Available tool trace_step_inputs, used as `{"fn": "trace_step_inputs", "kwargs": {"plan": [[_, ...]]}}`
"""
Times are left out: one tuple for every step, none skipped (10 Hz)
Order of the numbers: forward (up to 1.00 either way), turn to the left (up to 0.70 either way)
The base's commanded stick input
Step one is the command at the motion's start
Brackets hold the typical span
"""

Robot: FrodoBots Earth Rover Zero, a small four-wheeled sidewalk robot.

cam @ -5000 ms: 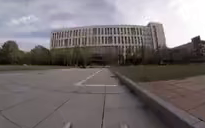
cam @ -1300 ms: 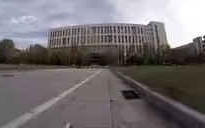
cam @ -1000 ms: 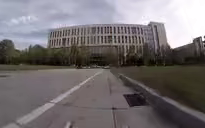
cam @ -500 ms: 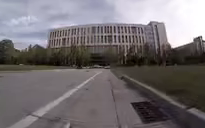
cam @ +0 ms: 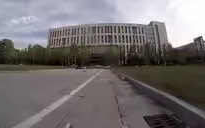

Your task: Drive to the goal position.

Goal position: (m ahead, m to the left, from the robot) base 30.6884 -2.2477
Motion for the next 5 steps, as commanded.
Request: {"fn": "trace_step_inputs", "kwargs": {"plan": [[1.0, 0.0], [1.0, 0.0], [1.0, 0.0], [1.0, 0.0], [1.0, 0.0]]}}
